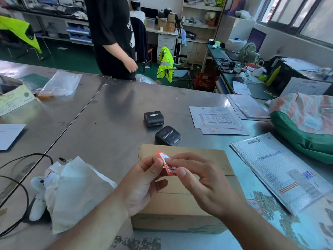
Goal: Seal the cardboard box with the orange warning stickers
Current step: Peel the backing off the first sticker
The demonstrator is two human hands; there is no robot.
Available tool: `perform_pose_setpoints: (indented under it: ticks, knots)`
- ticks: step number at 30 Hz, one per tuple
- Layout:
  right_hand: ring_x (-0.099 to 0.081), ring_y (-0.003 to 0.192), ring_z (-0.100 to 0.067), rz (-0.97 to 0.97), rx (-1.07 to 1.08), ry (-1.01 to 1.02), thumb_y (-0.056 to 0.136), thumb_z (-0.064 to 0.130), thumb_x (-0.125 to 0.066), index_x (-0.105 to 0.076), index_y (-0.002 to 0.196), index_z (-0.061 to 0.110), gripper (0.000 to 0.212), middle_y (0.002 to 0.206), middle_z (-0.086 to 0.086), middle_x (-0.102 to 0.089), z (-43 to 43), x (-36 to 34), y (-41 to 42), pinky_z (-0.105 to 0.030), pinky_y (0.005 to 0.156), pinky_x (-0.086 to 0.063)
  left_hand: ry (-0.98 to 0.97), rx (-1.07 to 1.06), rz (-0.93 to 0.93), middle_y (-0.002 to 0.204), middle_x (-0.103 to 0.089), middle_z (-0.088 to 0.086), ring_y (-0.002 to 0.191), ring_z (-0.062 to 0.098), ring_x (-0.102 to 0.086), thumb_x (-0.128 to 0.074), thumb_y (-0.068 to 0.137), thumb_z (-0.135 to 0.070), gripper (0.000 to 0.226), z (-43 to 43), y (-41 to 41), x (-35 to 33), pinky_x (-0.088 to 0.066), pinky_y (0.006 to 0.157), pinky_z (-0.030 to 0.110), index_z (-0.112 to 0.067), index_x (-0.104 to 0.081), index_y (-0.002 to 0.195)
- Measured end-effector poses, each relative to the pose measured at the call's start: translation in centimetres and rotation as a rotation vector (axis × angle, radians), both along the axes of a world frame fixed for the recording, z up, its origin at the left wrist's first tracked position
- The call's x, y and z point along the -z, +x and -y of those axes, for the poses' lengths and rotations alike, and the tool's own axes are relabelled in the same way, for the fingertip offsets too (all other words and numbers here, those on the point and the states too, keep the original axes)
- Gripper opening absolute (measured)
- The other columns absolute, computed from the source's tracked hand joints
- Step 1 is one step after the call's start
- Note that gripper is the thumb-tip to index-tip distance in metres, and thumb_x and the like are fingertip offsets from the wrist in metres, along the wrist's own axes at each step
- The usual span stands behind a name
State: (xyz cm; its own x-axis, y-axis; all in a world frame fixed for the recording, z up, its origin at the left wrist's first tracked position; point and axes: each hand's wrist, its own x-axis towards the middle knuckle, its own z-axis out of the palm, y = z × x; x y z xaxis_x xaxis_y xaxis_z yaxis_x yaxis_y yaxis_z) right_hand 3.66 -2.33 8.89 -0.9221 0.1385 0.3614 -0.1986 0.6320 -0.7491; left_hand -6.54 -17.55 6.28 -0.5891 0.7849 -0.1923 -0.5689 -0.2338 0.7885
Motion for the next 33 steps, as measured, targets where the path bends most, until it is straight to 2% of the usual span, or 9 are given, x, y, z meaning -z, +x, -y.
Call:
perform_pose_setpoints:
  ticks: [4, 8, 12, 16, 19, 24, 27, 30, 33]
  knots:
    - [-0.066, 0.112, -0.004, -0.016, 0.004, 0.0, 0.1, 0.039, -0.049, -0.075, 0.118, 0.019, 0.038, 0.118, 0.009, -0.071, -0.1, 0.0, 0.3, -0.023, 0.089, -0.052, 0.019, -0.001, 0.02, 0.086, -0.072, 0.002, 0.075, 0.01, -0.067, -0.089, 0.048, -0.057, 0.056, -0.1, 0.2, -0.1, -0.051, 0.063, 0.024, -0.018, -0.077, 0.088]
    - [-0.066, 0.11, -0.002, -0.014, 0.012, 0.045, 0.101, 0.045, -0.047, -0.076, 0.116, 0.019, 0.042, 0.117, 0.008, -0.071, -0.3, 0.0, 0.5, -0.019, 0.088, -0.051, 0.014, -0.04, 0.08, 0.086, -0.07, 0.008, 0.072, 0.012, -0.066, -0.092, 0.054, -0.044, 0.055, 0.1, 0.1, -0.1, -0.054, 0.059, 0.023, -0.01, -0.072, 0.093]
    - [-0.066, 0.108, -0.002, -0.025, 0.016, 0.095, 0.101, 0.046, -0.047, -0.075, 0.117, 0.019, 0.043, 0.116, 0.007, -0.071, -0.4, -0.2, 0.6, -0.02, 0.087, -0.052, -0.025, -0.048, 0.084, 0.083, -0.068, 0.009, 0.069, 0.012, -0.064, -0.077, 0.076, -0.029, 0.032, 0.1, 0.1, -0.3, -0.052, 0.055, 0.022, -0.006, -0.071, 0.097]
    - [-0.066, 0.109, 0.0, -0.024, 0.012, 0.116, 0.101, 0.046, -0.047, -0.075, 0.118, 0.019, 0.043, 0.116, 0.008, -0.072, -0.3, -0.2, 0.5, -0.023, 0.089, -0.053, -0.014, -0.045, 0.084, 0.079, -0.068, 0.008, 0.066, 0.011, -0.064, -0.068, 0.082, -0.026, 0.025, -0.1, 0.3, -0.6, -0.052, 0.053, 0.021, -0.004, -0.069, 0.096]
    - [-0.066, 0.109, 0.0, -0.013, 0.014, 0.141, 0.1, 0.045, -0.048, -0.075, 0.119, 0.021, 0.04, 0.116, 0.008, -0.071, -0.4, -0.2, 0.5, -0.025, 0.088, -0.054, -0.023, -0.043, 0.075, 0.075, -0.068, 0.005, 0.064, 0.01, -0.064, -0.06, 0.082, -0.024, 0.026, -0.1, 0.5, -0.9, -0.051, 0.053, 0.02, -0.004, -0.068, 0.095]
    - [-0.066, 0.11, -0.003, -0.001, 0.009, 0.115, 0.1, 0.044, -0.049, -0.074, 0.12, 0.022, 0.039, 0.118, 0.009, -0.07, -0.3, -0.1, 0.5, -0.03, 0.088, -0.054, -0.007, -0.052, 0.095, 0.074, -0.067, 0.005, 0.064, 0.01, -0.063, -0.061, 0.08, -0.026, 0.022, -0.2, 0.6, -1.0, -0.052, 0.054, 0.021, -0.01, -0.075, 0.087]
    - [-0.067, 0.107, -0.004, 0.0, 0.01, 0.094, 0.101, 0.044, -0.048, -0.074, 0.119, 0.02, 0.04, 0.116, 0.009, -0.07, -0.3, -0.2, 0.5, -0.03, 0.086, -0.055, 0.002, -0.049, 0.1, 0.076, -0.068, 0.006, 0.065, 0.011, -0.064, -0.061, 0.08, -0.025, 0.023, -0.1, 0.5, -1.1, -0.052, 0.054, 0.021, -0.008, -0.073, 0.091]
    - [-0.067, 0.106, -0.004, -0.004, 0.017, 0.057, 0.101, 0.043, -0.048, -0.076, 0.117, 0.019, 0.04, 0.115, 0.009, -0.071, -0.4, -0.3, 0.6, -0.027, 0.084, -0.055, 0.01, -0.035, 0.103, 0.083, -0.069, 0.009, 0.07, 0.013, -0.065, -0.068, 0.086, -0.02, 0.022, 0.1, 0.4, -1.1, -0.052, 0.056, 0.023, -0.004, -0.069, 0.1]
    - [-0.067, 0.108, -0.002, -0.004, 0.013, 0.029, 0.101, 0.05, -0.044, -0.076, 0.115, 0.02, 0.046, 0.116, 0.011, -0.071, -0.4, -0.3, 0.7, -0.02, 0.086, -0.052, 0.002, -0.021, 0.083, 0.085, -0.069, 0.01, 0.072, 0.014, -0.067, -0.066, 0.08, -0.021, 0.03, 0.2, 0.3, -0.9, -0.053, 0.058, 0.023, -0.001, -0.068, 0.103]
